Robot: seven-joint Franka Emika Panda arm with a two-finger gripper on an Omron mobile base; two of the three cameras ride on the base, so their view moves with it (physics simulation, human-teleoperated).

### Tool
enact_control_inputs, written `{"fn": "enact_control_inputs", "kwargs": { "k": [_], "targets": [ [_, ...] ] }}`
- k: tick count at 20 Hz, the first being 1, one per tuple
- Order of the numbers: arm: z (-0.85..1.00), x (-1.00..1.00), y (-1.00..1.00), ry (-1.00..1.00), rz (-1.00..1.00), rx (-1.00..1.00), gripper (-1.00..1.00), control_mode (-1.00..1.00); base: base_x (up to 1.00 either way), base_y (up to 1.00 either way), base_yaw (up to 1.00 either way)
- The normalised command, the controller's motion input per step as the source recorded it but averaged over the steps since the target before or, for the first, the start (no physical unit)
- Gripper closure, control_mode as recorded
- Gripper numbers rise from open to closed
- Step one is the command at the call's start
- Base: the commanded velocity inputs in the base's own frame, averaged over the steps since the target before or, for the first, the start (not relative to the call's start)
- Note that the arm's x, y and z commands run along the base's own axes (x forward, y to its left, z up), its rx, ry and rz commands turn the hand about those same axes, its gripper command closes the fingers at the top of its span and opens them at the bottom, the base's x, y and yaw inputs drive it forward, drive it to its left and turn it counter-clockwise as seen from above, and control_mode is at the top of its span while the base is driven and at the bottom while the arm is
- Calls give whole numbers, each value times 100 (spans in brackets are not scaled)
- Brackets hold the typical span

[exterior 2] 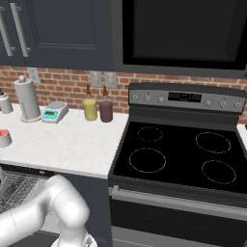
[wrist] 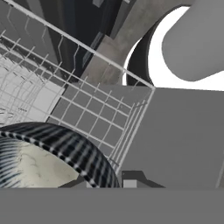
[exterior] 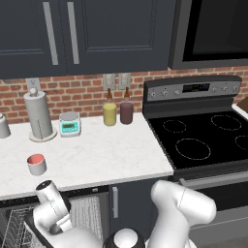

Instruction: Pick up the cup and bowl from the counter, place them in the dishwasher, and close the dishwasher door.

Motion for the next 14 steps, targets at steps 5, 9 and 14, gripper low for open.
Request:
{"fn": "enact_control_inputs", "kwargs": {
  "k": [5, 9, 14],
  "targets": [
    [-57, 0, 0, 1, 0, 0, 100, -100, 0, 0, 0],
    [-63, 0, 0, 0, 0, 0, 100, -100, 0, 0, 0],
    [-69, 0, 0, 0, 0, 0, 100, -100, 0, 0, 0]
  ]
}}
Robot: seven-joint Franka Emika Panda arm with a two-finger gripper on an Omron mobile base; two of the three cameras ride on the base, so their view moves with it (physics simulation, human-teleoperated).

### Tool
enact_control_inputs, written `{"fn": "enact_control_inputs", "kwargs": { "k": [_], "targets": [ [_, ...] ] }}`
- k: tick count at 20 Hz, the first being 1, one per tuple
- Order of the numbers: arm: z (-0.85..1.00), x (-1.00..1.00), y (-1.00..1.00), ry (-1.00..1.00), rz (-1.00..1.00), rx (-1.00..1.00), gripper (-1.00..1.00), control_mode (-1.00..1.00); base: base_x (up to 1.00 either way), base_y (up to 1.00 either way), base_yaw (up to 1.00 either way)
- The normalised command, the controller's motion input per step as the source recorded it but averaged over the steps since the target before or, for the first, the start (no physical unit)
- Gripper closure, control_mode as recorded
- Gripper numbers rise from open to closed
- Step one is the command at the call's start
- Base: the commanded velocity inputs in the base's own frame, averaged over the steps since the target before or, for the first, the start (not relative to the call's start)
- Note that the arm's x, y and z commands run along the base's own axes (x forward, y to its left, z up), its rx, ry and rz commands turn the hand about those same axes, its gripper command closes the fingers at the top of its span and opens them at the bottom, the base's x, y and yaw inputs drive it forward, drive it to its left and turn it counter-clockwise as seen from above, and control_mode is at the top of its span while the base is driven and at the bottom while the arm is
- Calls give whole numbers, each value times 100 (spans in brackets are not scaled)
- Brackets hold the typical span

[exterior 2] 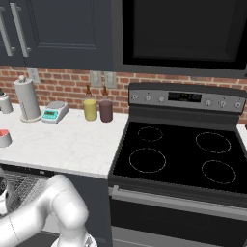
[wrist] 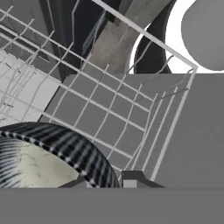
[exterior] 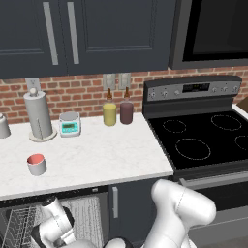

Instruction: Pick up the cup and bowl from the counter, place them in the dishwasher, and close the dishwasher door.

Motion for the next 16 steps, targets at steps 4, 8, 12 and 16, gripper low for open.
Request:
{"fn": "enact_control_inputs", "kwargs": {
  "k": [4, 8, 12, 16],
  "targets": [
    [-64, 0, 0, 0, 0, 0, 100, -100, 0, 0, 0],
    [-53, 0, 0, 0, 0, 0, 100, -100, 0, 0, 0],
    [-50, 0, 0, 0, 0, 0, 100, -100, 0, 0, 0],
    [-15, 0, 0, 0, 0, 0, 100, -100, 0, 0, 0]
  ]
}}
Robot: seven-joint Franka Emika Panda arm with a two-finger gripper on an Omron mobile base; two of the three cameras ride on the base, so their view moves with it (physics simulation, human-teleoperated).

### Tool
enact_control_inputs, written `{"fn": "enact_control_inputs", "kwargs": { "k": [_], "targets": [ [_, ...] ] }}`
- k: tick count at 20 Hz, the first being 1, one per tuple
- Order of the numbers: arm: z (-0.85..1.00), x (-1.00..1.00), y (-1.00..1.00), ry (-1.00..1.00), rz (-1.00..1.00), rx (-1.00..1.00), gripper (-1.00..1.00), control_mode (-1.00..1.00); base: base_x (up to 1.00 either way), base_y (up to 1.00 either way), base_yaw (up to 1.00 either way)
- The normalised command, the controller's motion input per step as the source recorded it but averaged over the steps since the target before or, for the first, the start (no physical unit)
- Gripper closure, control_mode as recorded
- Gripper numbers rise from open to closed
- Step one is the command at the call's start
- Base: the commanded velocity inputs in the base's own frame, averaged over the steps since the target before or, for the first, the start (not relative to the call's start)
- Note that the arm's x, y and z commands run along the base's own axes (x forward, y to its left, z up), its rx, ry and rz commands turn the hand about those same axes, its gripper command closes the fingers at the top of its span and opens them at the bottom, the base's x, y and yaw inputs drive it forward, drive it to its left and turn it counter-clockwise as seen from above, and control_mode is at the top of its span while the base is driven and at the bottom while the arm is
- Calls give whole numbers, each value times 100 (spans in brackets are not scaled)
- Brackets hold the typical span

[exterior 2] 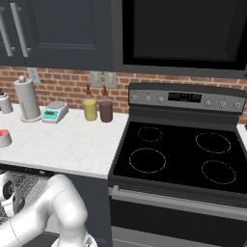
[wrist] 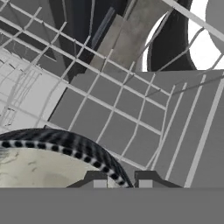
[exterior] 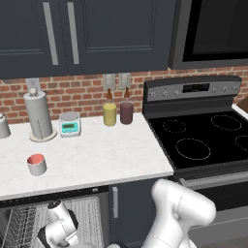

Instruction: Pick up the cup and bowl from the counter, place them in the dishwasher, and close the dishwasher door.

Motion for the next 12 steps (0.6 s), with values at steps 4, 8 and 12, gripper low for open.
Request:
{"fn": "enact_control_inputs", "kwargs": {
  "k": [4, 8, 12],
  "targets": [
    [0, -1, 2, -1, 0, 0, -100, -100, 0, 0, 0],
    [0, -5, 0, -7, 0, 0, -100, -100, 0, 0, 0],
    [14, 0, 0, -2, 0, 0, -100, -100, 0, 0, 0]
  ]
}}
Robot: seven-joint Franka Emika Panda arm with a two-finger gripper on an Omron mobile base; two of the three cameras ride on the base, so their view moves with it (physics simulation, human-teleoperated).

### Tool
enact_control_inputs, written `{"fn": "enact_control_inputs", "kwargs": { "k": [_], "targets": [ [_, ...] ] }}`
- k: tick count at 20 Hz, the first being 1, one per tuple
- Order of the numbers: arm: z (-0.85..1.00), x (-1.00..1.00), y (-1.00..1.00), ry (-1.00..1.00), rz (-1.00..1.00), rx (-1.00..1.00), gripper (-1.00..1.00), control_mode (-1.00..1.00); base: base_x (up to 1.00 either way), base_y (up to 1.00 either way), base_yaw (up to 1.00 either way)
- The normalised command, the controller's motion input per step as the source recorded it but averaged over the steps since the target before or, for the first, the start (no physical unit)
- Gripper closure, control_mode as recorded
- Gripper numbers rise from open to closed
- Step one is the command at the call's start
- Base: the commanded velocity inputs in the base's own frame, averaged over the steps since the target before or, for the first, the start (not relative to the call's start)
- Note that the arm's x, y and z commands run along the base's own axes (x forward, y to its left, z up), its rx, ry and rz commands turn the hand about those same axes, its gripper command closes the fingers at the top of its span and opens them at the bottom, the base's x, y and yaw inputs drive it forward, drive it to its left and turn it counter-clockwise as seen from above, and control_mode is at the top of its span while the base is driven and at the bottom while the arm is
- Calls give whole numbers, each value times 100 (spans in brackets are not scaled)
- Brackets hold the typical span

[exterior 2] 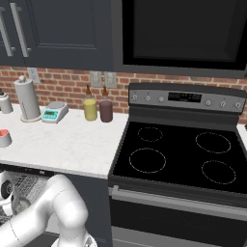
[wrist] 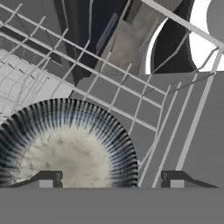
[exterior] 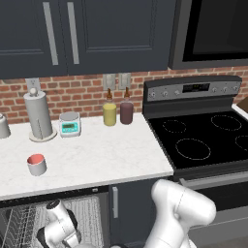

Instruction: Pick up the cup and bowl from the counter, place them in the dishwasher, and close the dishwasher door.

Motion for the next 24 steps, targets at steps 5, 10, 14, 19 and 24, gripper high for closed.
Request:
{"fn": "enact_control_inputs", "kwargs": {
  "k": [5, 10, 14, 19, 24],
  "targets": [
    [65, -8, -3, -5, 0, 0, -100, -100, 0, 0, 0],
    [100, -22, -11, -2, 0, 2, -100, -100, 0, 0, 0],
    [100, -47, -12, 0, 0, 4, -100, -100, 0, 0, 0],
    [100, -55, -8, 0, 3, 3, -100, -100, 0, 0, 0],
    [100, -64, -13, 0, 2, 4, -100, -100, 0, 0, 0]
  ]
}}
